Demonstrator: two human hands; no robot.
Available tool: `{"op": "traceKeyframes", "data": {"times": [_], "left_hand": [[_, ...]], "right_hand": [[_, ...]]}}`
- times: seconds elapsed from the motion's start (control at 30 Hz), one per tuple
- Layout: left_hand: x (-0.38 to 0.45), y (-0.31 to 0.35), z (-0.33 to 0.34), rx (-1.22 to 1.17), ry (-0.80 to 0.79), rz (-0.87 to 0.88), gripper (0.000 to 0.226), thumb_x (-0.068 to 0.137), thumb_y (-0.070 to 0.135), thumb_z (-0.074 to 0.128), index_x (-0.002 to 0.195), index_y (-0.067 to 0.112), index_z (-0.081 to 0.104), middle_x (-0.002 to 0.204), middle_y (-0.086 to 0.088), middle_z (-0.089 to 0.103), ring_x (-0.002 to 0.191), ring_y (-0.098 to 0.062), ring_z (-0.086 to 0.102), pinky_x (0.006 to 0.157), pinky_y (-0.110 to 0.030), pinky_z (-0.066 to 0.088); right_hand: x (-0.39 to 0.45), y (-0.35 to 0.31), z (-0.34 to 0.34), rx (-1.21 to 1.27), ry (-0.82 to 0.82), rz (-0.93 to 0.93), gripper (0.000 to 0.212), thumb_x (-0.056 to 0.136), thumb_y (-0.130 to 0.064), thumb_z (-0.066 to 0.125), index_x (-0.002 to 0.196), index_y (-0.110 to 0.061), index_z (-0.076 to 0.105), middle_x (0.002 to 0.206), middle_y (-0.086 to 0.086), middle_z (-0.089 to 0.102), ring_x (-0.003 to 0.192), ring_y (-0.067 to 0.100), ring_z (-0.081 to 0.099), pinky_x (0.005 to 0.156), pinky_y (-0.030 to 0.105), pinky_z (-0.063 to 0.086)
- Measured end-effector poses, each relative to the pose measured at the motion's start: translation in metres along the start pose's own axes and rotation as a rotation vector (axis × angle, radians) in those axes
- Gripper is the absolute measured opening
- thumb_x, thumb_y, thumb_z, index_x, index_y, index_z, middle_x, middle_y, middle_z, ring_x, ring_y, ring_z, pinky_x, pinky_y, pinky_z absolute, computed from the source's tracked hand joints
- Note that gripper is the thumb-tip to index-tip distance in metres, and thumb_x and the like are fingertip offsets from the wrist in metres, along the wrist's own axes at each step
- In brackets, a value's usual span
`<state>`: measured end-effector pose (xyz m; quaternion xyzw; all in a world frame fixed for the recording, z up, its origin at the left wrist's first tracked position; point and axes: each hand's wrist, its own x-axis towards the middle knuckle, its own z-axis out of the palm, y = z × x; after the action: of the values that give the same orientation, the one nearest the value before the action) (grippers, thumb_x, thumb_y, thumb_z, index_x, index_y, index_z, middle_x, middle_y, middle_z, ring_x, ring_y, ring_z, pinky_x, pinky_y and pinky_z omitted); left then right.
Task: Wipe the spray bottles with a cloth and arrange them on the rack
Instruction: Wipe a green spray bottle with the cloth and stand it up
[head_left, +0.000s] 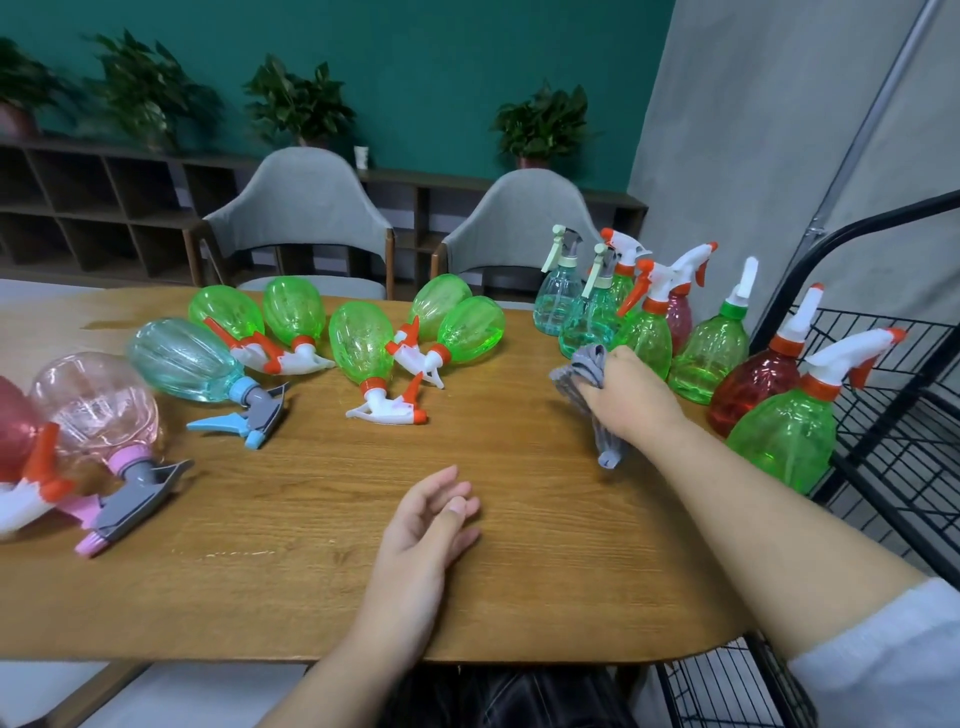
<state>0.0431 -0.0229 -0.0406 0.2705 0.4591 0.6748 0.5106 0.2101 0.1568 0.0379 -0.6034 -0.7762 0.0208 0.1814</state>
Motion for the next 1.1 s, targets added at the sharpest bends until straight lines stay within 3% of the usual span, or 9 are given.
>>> {"op": "traceKeyframes", "data": {"times": [0.1,0.23,0.37,0.47,0.57,0.67,0.87,0.97,1.1], "left_hand": [[0.000,0.006,0.002,-0.075,0.045,-0.048,0.021,0.097,0.005,0.052,0.112,0.015,0.063,0.112,-0.012,0.066,0.102,-0.024,0.067,0.084,-0.031,0.053],[0.005,0.022,0.005,-0.071,0.049,-0.067,0.016,0.097,0.005,0.054,0.107,0.015,0.061,0.108,-0.011,0.064,0.100,-0.025,0.066,0.083,-0.029,0.054],[0.027,0.036,-0.006,0.477,0.027,0.196,0.020,0.096,0.008,0.058,0.107,0.024,0.059,0.116,0.001,0.062,0.093,-0.010,0.062,0.090,-0.035,0.055],[0.049,0.045,-0.024,0.995,-0.061,0.389,0.030,0.096,0.015,0.057,0.125,0.021,0.057,0.125,0.010,0.054,0.116,-0.006,0.050,0.104,-0.024,0.039],[0.074,0.052,-0.037,1.378,-0.149,0.468,0.038,0.097,0.014,0.052,0.134,0.020,0.050,0.139,0.004,0.048,0.134,-0.013,0.035,0.109,-0.022,0.024],[0.097,0.055,-0.039,1.619,-0.174,0.392,0.049,0.096,0.008,0.043,0.143,0.020,0.038,0.152,0.000,0.034,0.145,-0.019,0.018,0.115,-0.038,0.025],[0.128,0.063,-0.028,2.006,-0.213,0.222,0.076,0.092,0.003,0.036,0.156,0.029,0.006,0.165,-0.008,-0.001,0.151,-0.027,-0.010,0.118,-0.058,0.003],[0.140,0.069,-0.027,2.132,-0.249,0.161,0.072,0.098,0.010,0.033,0.154,0.040,0.000,0.165,-0.007,0.001,0.150,-0.028,-0.015,0.114,-0.065,-0.006],[0.145,0.075,-0.031,2.256,-0.303,0.234,0.065,0.100,0.011,0.036,0.153,0.041,0.013,0.161,-0.001,0.024,0.151,-0.025,-0.010,0.109,-0.068,-0.014]], "right_hand": [[-0.018,-0.027,-0.006,0.312,0.001,0.038,0.046,0.098,-0.041,0.047,0.063,-0.011,0.048,0.063,0.008,0.052,0.065,0.028,0.053,0.054,0.031,0.033],[-0.036,-0.052,0.010,1.078,-0.105,0.381,0.038,0.094,-0.045,0.053,0.099,-0.008,0.065,0.095,0.010,0.072,0.090,0.027,0.067,0.081,0.035,0.049],[-0.061,-0.070,0.037,1.747,-0.199,0.626,0.027,0.097,-0.036,0.053,0.102,-0.012,0.062,0.098,0.009,0.071,0.090,0.025,0.068,0.078,0.043,0.055],[-0.070,-0.072,0.053,1.849,-0.137,0.673,0.030,0.097,-0.039,0.052,0.101,-0.011,0.063,0.097,0.010,0.071,0.087,0.025,0.068,0.070,0.040,0.055],[-0.069,-0.069,0.058,1.848,-0.131,0.651,0.035,0.096,-0.040,0.054,0.108,-0.009,0.064,0.103,0.011,0.072,0.094,0.028,0.069,0.081,0.044,0.056],[-0.068,-0.068,0.060,1.839,-0.193,0.623,0.030,0.097,-0.035,0.051,0.106,-0.008,0.063,0.104,0.012,0.072,0.095,0.028,0.069,0.090,0.051,0.052],[-0.066,-0.067,0.061,1.850,-0.225,0.613,0.028,0.099,-0.031,0.048,0.099,-0.008,0.063,0.084,0.006,0.075,0.083,0.022,0.070,0.082,0.044,0.053],[-0.066,-0.066,0.061,1.853,-0.240,0.598,0.027,0.099,-0.031,0.048,0.098,-0.008,0.063,0.082,0.006,0.075,0.084,0.022,0.070,0.085,0.045,0.052],[-0.065,-0.065,0.065,1.823,-0.241,0.580,0.028,0.098,-0.032,0.051,0.102,-0.008,0.063,0.087,0.006,0.076,0.085,0.020,0.071,0.084,0.042,0.053]]}}
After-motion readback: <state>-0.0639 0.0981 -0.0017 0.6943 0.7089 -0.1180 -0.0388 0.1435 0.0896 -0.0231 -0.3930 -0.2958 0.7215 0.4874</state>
